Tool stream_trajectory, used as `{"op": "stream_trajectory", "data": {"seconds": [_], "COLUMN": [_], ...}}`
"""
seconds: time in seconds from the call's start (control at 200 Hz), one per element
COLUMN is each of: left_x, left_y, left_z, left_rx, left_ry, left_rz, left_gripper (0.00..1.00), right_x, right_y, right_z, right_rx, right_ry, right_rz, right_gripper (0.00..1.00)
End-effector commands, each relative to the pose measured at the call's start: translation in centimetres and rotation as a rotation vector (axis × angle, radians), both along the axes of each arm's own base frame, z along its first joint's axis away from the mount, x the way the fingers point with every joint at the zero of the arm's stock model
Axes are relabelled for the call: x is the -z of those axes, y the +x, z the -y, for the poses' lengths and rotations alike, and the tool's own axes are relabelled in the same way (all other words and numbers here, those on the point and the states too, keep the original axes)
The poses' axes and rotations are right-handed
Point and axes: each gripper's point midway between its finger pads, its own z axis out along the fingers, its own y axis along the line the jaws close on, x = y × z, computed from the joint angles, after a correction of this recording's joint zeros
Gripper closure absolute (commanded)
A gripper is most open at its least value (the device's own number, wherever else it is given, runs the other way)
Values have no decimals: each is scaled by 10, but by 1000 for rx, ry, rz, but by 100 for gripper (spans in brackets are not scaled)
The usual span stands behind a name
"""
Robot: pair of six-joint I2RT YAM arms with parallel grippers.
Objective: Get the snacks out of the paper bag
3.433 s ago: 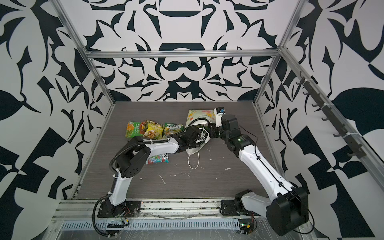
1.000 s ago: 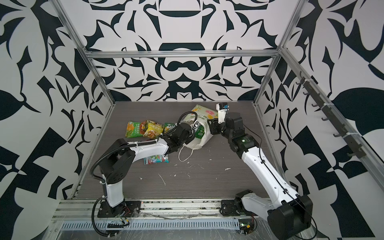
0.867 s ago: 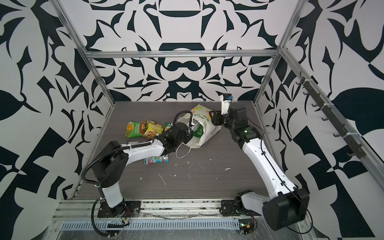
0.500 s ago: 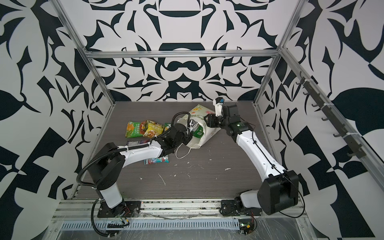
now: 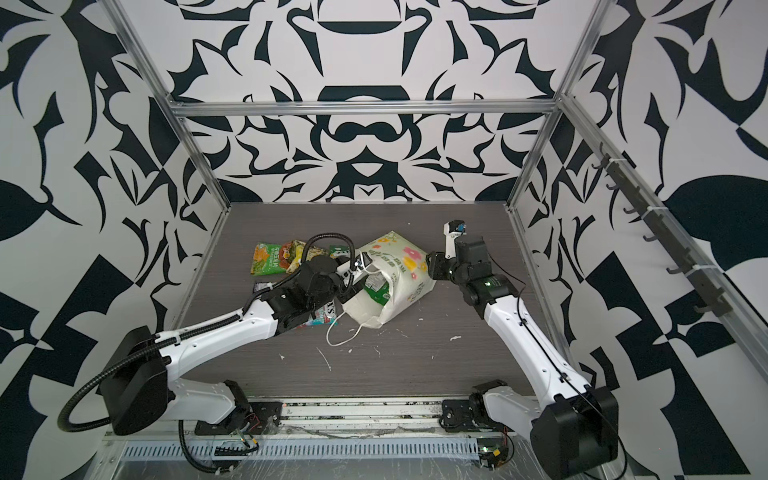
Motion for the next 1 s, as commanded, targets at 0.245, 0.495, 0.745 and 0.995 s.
{"op": "stream_trajectory", "data": {"seconds": [0.245,0.495,0.745,0.995], "left_x": [34,-5,-25,-30], "left_y": [-19,-18,11,43], "left_z": [36,66,106,147], "left_rx": [124,193,189,173], "left_ry": [106,-6,-35,-69], "left_rz": [-82,-37,-46,-52], "left_gripper": [45,53,54,53], "right_x": [-39,-26,-42,-41], "right_y": [-10,-47,-55,-78], "right_z": [-67,-98,-54,-34], "right_rx": [-310,-433,-218,-178], "right_ry": [201,27,25,13], "right_rz": [161,322,445,464], "right_gripper": [53,52,52,50]}}
